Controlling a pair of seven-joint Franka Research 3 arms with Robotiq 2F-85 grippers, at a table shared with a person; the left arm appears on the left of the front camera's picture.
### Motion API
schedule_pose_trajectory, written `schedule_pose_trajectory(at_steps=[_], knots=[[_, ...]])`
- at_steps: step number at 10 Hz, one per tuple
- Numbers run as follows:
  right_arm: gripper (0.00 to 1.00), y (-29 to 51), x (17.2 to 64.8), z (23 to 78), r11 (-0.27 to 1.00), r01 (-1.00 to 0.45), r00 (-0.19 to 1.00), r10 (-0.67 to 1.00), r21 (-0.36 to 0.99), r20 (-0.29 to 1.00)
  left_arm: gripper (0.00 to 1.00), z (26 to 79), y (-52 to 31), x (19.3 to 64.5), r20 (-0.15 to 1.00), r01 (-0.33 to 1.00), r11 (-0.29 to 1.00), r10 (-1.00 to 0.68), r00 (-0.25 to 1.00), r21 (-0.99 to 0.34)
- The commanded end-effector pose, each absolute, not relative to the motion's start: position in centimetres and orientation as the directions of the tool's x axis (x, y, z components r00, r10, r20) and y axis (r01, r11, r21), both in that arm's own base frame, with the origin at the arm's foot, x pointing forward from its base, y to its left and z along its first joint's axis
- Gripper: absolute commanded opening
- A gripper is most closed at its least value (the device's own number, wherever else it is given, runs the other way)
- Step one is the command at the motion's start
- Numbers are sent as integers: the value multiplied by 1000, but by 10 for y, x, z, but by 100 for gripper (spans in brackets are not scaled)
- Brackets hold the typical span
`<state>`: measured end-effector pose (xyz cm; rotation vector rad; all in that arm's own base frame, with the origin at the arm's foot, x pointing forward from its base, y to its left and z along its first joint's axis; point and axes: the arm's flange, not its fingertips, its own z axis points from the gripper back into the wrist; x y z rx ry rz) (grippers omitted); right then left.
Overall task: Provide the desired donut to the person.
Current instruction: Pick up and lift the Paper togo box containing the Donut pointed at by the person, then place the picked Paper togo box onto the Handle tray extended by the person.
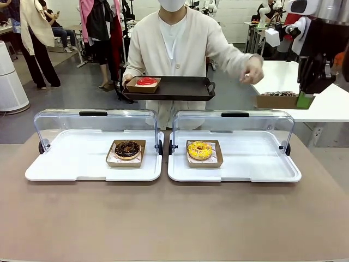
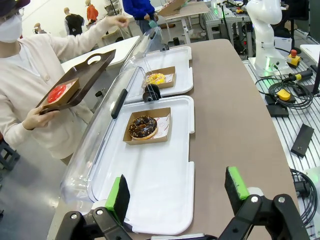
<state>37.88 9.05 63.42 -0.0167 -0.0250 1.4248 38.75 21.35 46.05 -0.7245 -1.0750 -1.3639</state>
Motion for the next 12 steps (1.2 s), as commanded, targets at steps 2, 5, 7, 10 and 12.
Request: schedule_pose_trajectory(at_steps=[2, 5, 7, 10, 12], knots=[[0, 90, 379, 634, 145, -989, 145, 989, -27, 7, 100, 462, 214, 386, 909, 976, 122, -400, -118, 180], [0, 90, 379, 634, 145, -989, 145, 989, -27, 7, 100, 462, 214, 386, 909, 976, 122, -400, -118, 180], [0, 90, 379, 634, 145, -989, 145, 989, -27, 7, 100, 462, 214, 386, 909, 976, 122, -400, -118, 180], [0, 90, 379, 634, 145, -989, 145, 989, -27, 7, 100, 462, 214, 386, 909, 976, 122, -400, -118, 180], [0, 90, 379, 634, 145, -989, 145, 989, -27, 7, 100, 462, 214, 386, 909, 976, 122, -400, -118, 180]])
